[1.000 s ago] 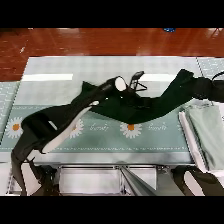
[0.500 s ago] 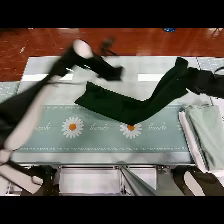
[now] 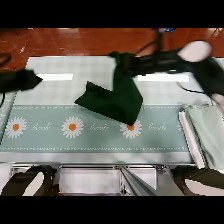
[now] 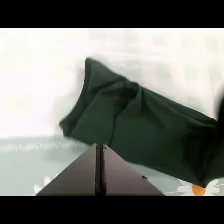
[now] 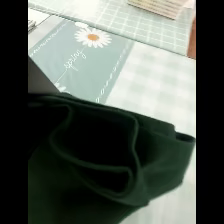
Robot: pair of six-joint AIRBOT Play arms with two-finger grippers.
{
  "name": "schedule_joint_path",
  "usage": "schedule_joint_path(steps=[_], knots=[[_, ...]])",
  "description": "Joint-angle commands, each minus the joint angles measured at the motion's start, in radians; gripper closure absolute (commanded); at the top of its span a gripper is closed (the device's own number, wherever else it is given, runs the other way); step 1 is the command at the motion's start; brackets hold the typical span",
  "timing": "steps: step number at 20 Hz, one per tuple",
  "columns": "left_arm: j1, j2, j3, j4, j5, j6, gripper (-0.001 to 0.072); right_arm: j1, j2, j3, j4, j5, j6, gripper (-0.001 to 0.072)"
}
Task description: Fold the shirts.
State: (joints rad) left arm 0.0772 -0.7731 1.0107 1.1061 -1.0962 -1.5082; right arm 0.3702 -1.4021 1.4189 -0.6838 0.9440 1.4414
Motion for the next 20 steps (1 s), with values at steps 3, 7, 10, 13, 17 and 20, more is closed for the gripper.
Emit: schedule_joint_path(steps=[3,7,10,13,17,20], knots=[[0.04,0.266,-0.4,-0.11,0.057,-0.019,0.0689,0.171,-0.381,0.282,0.001,-0.048,0.067,0.0683],[0.04,0.256,-0.482,-0.169,0.068,0.027,0.0689,0.204,-0.514,0.342,0.009,-0.085,0.088,0.067],[0.04,0.232,-0.483,-0.169,0.087,0.042,0.0689,0.21,-0.55,0.342,0.069,-0.078,0.046,0.0297],[0.041,0.204,-0.482,-0.169,0.164,0.041,0.0688,0.121,-0.487,0.342,0.098,0.069,0.047,0.0303],[0.04,0.193,-0.483,-0.195,0.18,0.041,0.0689,-0.14,-0.222,0.338,-0.188,0.406,0.105,0.0304],[0.04,0.193,-0.483,-0.195,0.18,0.041,0.0689,-0.238,0.063,0.164,-0.687,0.459,0.244,0.0304]])
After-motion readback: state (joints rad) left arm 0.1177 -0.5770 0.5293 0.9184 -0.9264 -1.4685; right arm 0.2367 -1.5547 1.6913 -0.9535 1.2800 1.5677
